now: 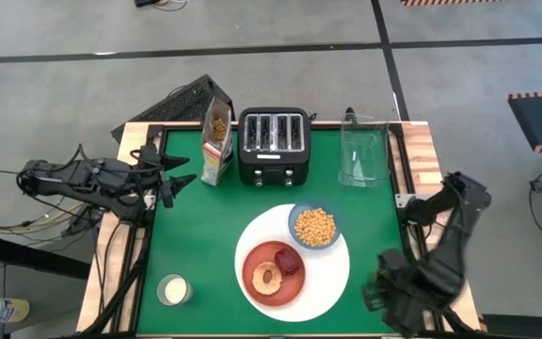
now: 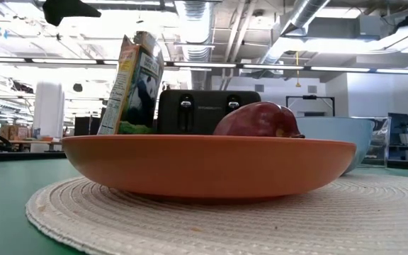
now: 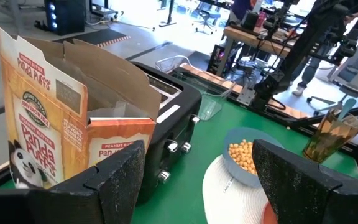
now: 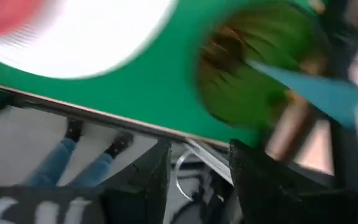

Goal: Arrange a breakfast setting
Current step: Put the blue spoon on the white table mat

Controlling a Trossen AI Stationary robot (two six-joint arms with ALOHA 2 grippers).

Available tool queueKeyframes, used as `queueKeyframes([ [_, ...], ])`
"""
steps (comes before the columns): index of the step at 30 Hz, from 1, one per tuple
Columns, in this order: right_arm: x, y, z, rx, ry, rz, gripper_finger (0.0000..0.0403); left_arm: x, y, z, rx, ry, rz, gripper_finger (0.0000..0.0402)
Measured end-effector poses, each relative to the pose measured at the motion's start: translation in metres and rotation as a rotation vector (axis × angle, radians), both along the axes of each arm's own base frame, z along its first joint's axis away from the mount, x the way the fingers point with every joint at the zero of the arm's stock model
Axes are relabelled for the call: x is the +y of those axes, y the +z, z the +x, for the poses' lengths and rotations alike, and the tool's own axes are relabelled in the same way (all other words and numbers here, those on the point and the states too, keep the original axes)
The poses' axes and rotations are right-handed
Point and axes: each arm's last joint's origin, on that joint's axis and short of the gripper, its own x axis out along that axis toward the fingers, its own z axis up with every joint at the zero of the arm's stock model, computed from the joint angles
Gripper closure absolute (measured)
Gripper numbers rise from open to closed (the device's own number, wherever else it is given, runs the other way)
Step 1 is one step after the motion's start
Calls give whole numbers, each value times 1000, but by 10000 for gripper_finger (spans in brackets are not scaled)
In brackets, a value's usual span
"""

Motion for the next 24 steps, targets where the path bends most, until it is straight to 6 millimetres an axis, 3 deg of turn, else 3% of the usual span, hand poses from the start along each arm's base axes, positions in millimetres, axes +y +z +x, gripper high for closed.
queueKeyframes([
  [5,8,3,-32,69,23,48,219,0,0,0,-1,1,-1,119],
  [11,2,6,-34,49,34,50,221,0,2,1,-31,2,-24,119],
  [24,0,-27,-48,189,49,-30,221,0,2,1,-49,12,-62,119],
])
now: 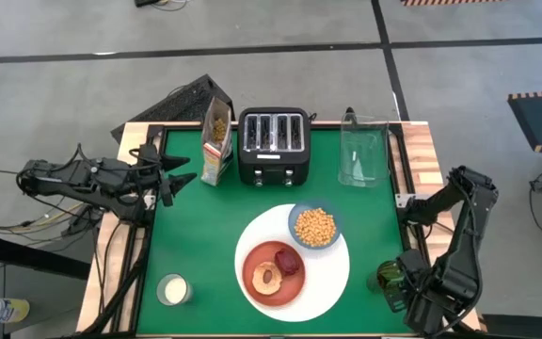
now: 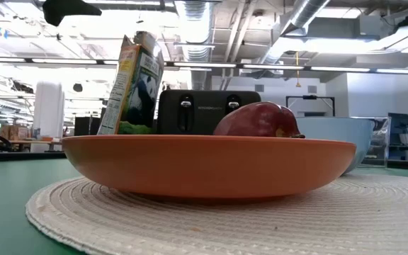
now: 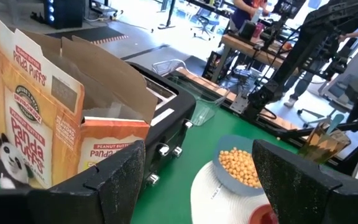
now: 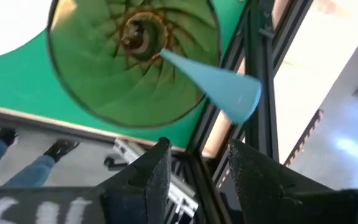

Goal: Arrange a breakfast setting
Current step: Put the blue spoon on the white table mat

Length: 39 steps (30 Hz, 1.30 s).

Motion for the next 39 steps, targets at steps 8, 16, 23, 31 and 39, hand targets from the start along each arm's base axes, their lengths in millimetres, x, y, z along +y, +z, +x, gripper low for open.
queueKeyframes([
  [8,-3,-17,-1,33,-2,-62,221,0,1,0,-19,6,-17,119],
  [16,-6,-24,-1,43,-14,-95,221,0,6,1,-63,6,-15,119],
  [23,-17,-16,4,-6,-39,-77,221,0,5,1,-61,6,-13,119],
  [31,-32,-15,1,-21,-52,-79,221,-1,3,6,-39,5,-9,119],
  [39,-34,-18,0,-13,-48,-90,270,-2,2,9,-20,2,7,119],
])
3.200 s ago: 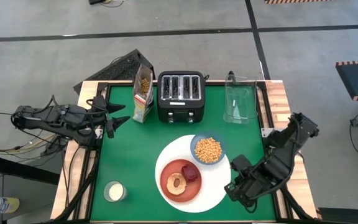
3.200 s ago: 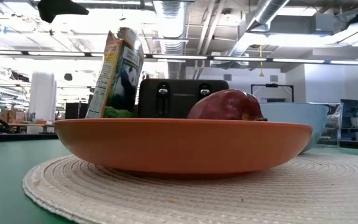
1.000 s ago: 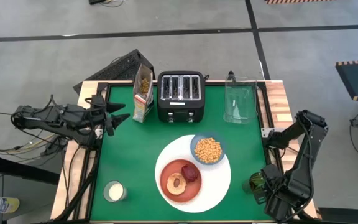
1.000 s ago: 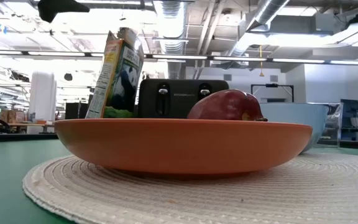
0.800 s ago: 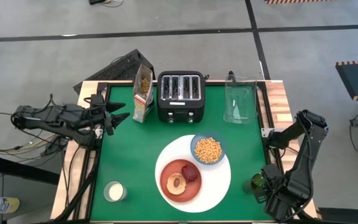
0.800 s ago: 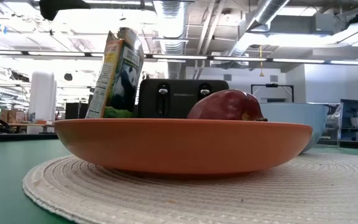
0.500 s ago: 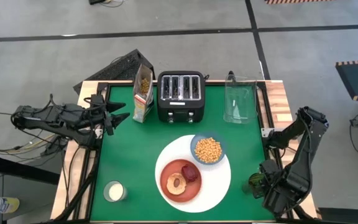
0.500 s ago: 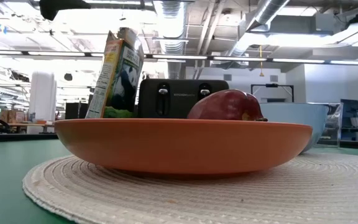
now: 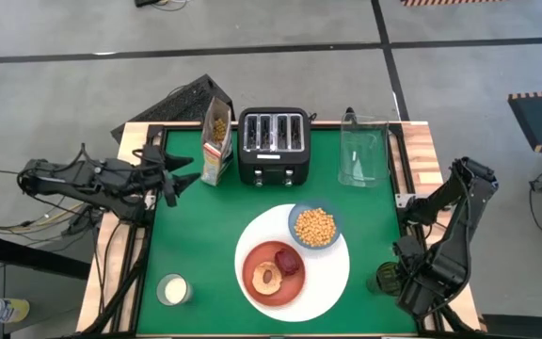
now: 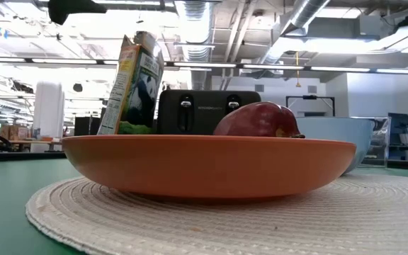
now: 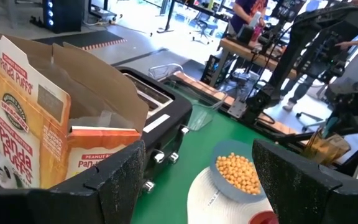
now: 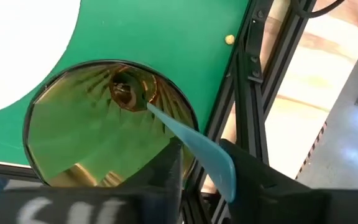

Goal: Arrange a breakfast setting
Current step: Put the blue spoon on the white table mat

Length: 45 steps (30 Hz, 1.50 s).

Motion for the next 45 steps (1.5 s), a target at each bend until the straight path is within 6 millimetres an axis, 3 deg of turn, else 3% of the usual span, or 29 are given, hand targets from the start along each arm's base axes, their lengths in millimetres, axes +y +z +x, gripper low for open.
queueKeyframes([
  [9,0,1,0,-6,11,10,341,0,-1,2,18,-2,20,119],
  [30,-25,27,-14,-112,26,86,372,-1,-1,3,24,-2,22,119],
  [45,-28,30,-15,-128,32,97,379,0,-2,3,24,1,23,119],
])
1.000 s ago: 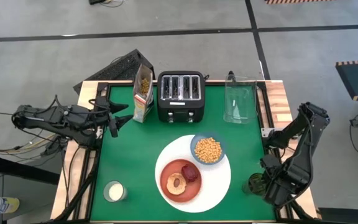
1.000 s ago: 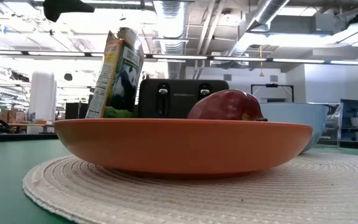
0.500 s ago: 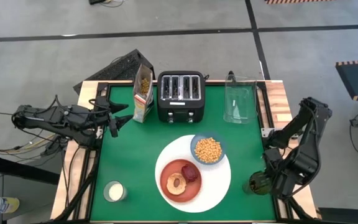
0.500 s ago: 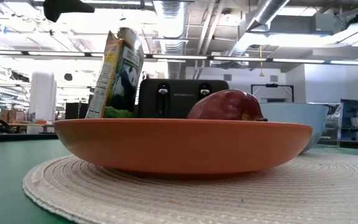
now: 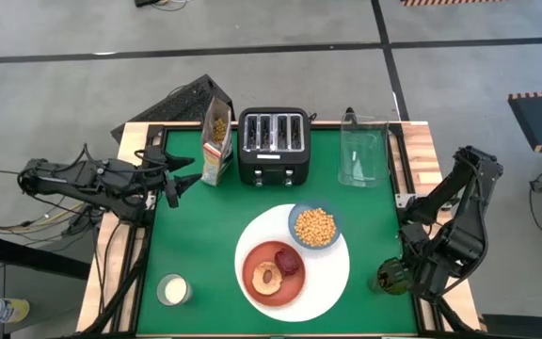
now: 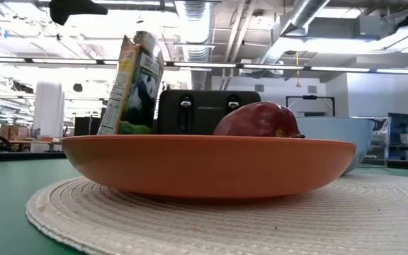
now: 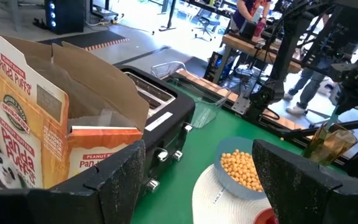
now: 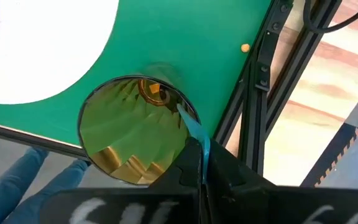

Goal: Arrange a breakfast setting
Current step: Put the blue spoon on the white table mat

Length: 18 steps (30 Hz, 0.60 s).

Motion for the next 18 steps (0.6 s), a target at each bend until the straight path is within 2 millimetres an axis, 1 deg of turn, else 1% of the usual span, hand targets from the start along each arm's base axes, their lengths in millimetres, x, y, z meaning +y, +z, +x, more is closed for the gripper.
queueKeyframes([
  [4,-3,8,0,-58,9,4,378,0,0,0,0,3,1,119],
  [10,-10,28,-1,-140,13,53,380,0,0,0,0,3,1,119],
  [15,-20,43,-8,-190,15,111,380,0,0,0,0,2,1,119],
  [18,-27,49,-13,-213,19,138,380,0,0,0,-1,11,2,119],
])
